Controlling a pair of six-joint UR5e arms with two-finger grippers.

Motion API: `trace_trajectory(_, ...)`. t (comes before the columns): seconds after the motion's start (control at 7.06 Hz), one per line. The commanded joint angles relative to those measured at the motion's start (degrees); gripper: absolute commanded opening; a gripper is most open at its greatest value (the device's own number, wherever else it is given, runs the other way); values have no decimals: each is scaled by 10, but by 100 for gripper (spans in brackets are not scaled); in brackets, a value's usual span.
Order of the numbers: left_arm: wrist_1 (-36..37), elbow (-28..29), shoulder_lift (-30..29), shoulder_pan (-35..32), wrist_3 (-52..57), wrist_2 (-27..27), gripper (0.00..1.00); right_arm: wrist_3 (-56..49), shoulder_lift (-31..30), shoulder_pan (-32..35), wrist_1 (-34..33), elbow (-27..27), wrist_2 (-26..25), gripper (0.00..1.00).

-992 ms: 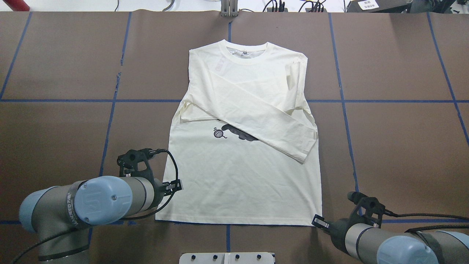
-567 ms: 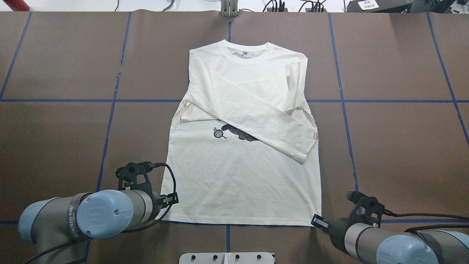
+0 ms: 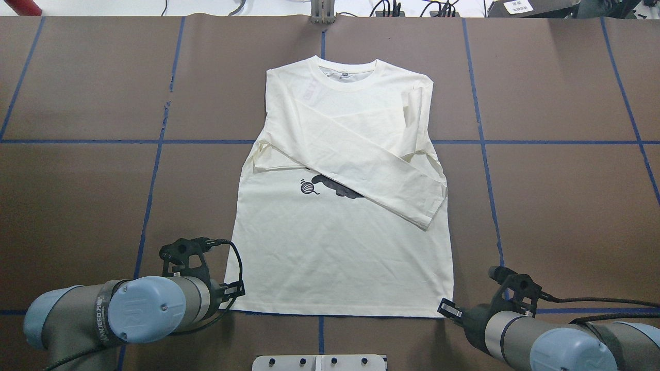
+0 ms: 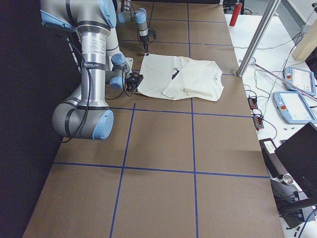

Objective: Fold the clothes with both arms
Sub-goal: 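Grasp both hem corners and lift them toward the collar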

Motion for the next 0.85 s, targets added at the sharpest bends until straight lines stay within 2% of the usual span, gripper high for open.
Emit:
trace_trajectory(0.0,0,1,0,6,0,-1,51,0,-1,2,0,-1,0,0)
trace_trajectory(0.14,0,1,0,8,0,-1,36,0,-1,4,0,0,0,0)
trace_trajectory(0.43,0,3,0,10,0,-1,0,0,-1,7,0,1,0,0)
trace_trajectory(0.71,0,-4,-2,9,0,-2,0,0,-1,9,0,2,0,0)
